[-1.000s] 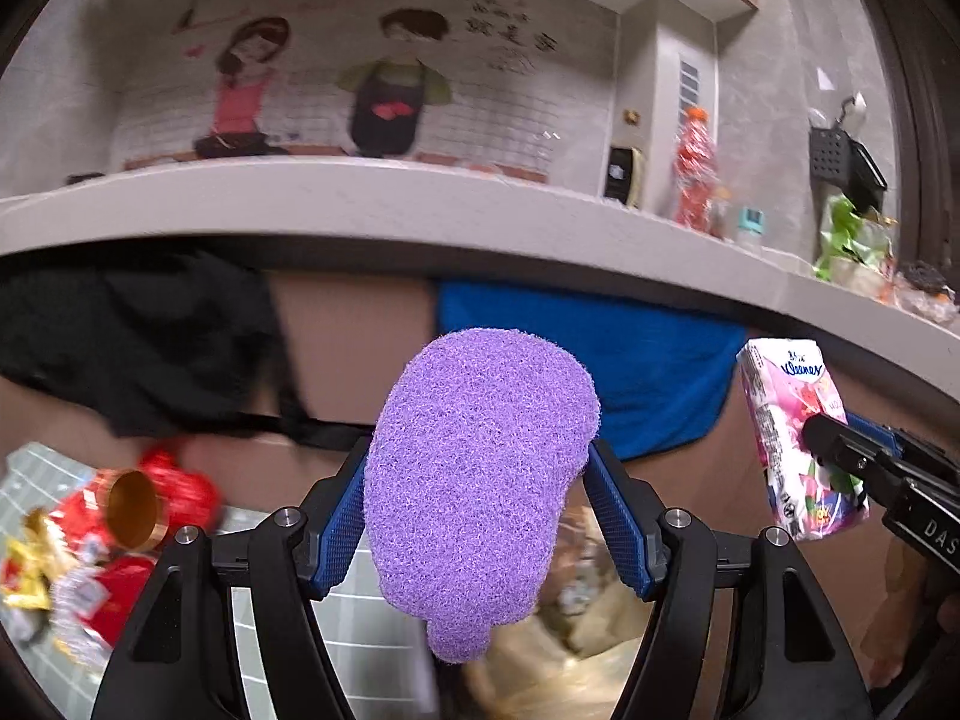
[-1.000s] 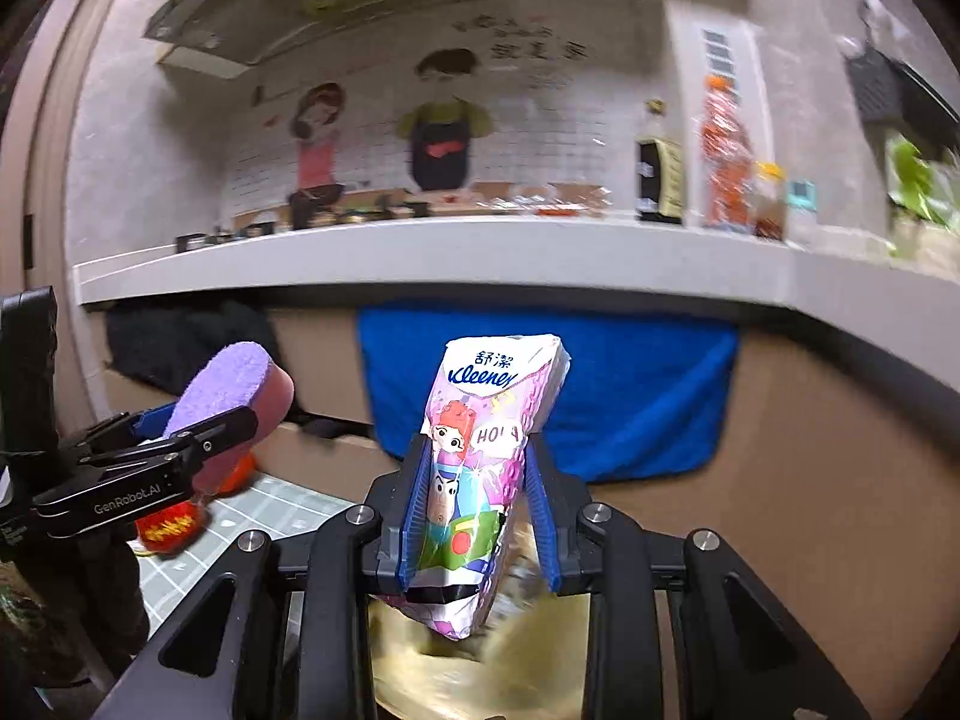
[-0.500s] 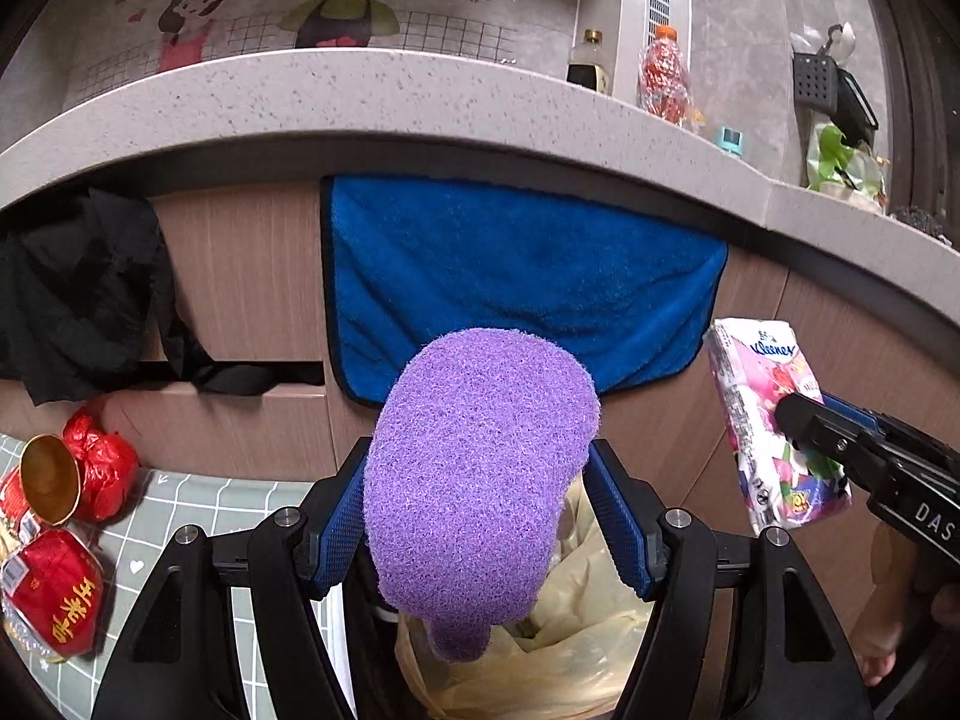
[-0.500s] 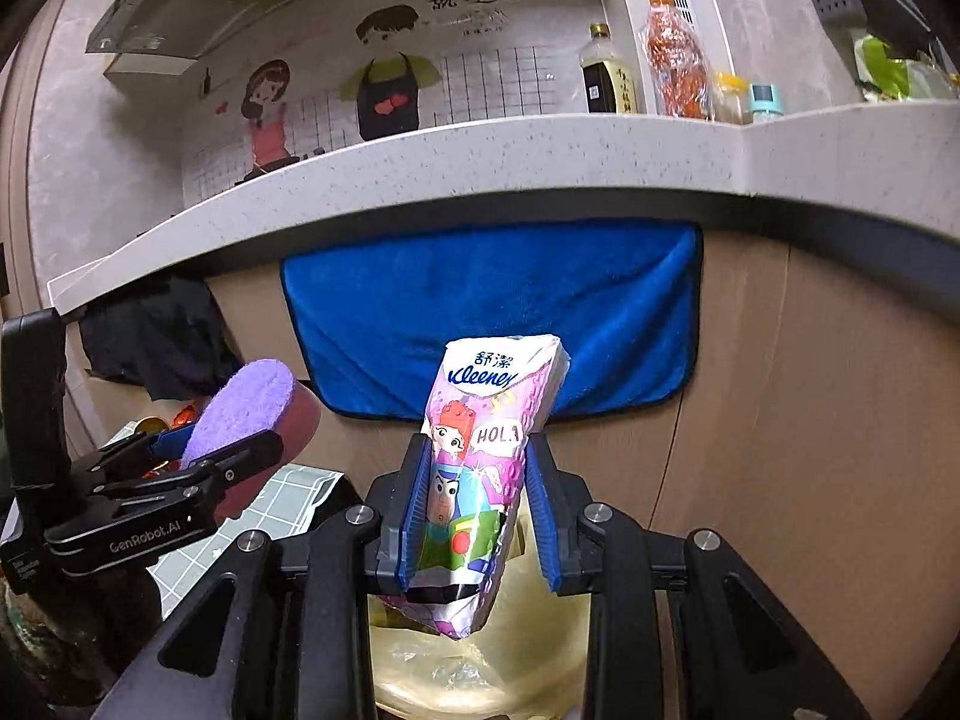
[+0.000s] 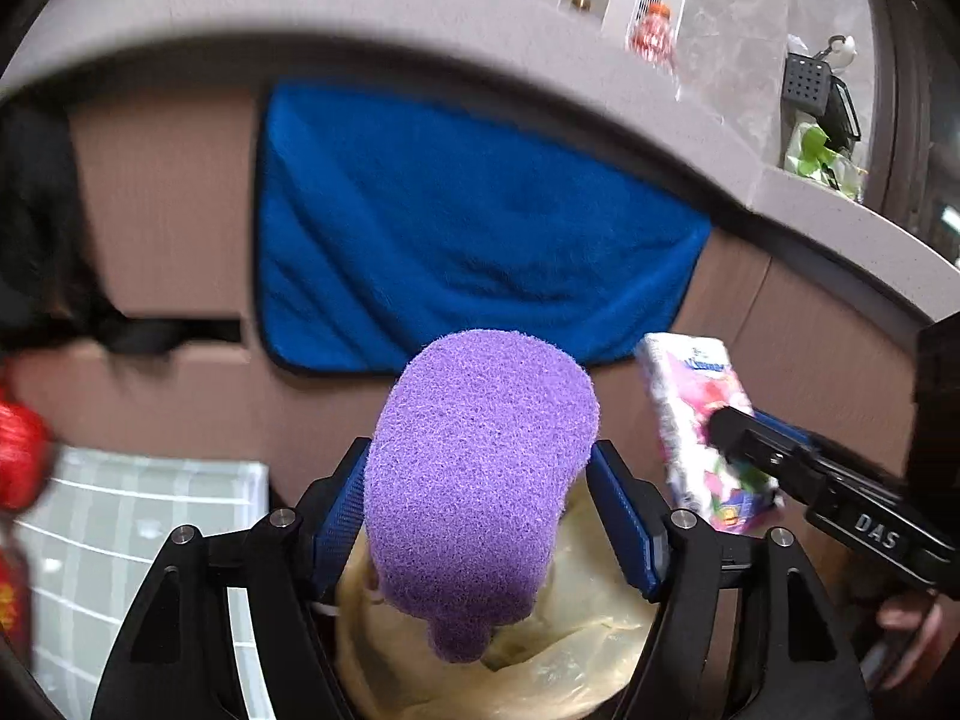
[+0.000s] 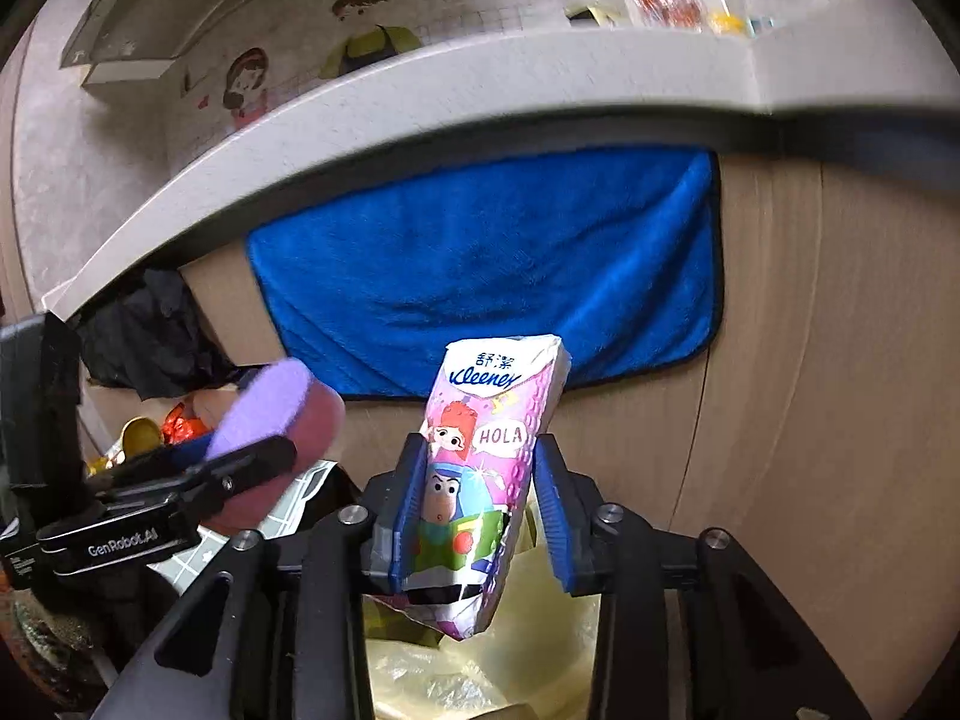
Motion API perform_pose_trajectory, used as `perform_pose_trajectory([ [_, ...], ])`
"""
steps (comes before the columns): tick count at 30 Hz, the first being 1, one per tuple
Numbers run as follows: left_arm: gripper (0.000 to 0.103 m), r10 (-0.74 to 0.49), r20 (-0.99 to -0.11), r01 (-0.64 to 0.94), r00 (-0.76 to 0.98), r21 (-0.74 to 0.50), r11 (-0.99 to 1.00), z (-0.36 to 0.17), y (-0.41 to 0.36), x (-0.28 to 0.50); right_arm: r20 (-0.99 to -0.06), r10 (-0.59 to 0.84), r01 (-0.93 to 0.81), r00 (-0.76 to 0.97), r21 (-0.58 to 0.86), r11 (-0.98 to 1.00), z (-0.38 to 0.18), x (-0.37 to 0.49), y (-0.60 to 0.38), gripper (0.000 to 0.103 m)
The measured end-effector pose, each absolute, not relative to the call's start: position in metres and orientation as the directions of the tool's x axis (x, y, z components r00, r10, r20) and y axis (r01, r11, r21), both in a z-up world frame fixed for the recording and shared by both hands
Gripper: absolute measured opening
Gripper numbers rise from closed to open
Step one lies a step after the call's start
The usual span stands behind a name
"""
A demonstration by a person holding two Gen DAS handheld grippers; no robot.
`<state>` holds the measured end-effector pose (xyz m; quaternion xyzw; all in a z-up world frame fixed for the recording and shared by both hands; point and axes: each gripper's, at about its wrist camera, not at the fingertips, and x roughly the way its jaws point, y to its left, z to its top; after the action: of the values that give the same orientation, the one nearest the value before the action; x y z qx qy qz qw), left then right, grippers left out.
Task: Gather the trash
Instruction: 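Carry the sponge and tissue pack over the yellow-lined bin with both grippers, then open both grippers to drop the sponge and tissue pack into the bin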
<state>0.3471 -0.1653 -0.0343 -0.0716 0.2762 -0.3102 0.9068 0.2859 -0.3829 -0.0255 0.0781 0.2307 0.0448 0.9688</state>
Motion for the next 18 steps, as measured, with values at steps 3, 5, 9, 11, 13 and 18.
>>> perform_pose_trajectory([
  [3, 0.072, -0.638, -0.501, 0.508, 0.585, -0.386, 0.770, -0.054, -0.165, 0.371, -0.480, 0.140, -0.025, 0.866, 0.238, 0.971, -0.047, 0.297, -0.395, 0.042],
  [5, 0.072, -0.631, -0.525, 0.477, 0.571, -0.413, 0.776, -0.059, -0.160, 0.380, -0.495, 0.147, -0.018, 0.856, 0.256, 0.967, -0.057, 0.297, -0.397, 0.042],
  [9, 0.072, -0.615, -0.538, 0.507, 0.576, -0.356, 0.785, -0.056, -0.157, 0.372, -0.495, 0.097, 0.009, 0.864, 0.206, 0.978, -0.056, 0.289, -0.390, 0.042],
  [11, 0.072, -0.664, -0.562, 0.556, 0.493, -0.384, 0.737, -0.060, -0.167, 0.371, -0.482, 0.072, 0.028, 0.873, 0.197, 0.980, -0.052, 0.285, -0.388, 0.042],
  [13, 0.072, -0.682, -0.568, 0.581, 0.461, -0.387, 0.716, -0.066, -0.175, 0.372, -0.470, 0.051, 0.048, 0.881, 0.197, 0.979, -0.048, 0.282, -0.388, 0.042],
  [18, 0.072, -0.634, -0.636, 0.575, 0.441, -0.342, 0.743, -0.093, -0.187, 0.384, -0.440, 0.003, 0.091, 0.898, 0.194, 0.977, -0.033, 0.264, -0.393, 0.042],
])
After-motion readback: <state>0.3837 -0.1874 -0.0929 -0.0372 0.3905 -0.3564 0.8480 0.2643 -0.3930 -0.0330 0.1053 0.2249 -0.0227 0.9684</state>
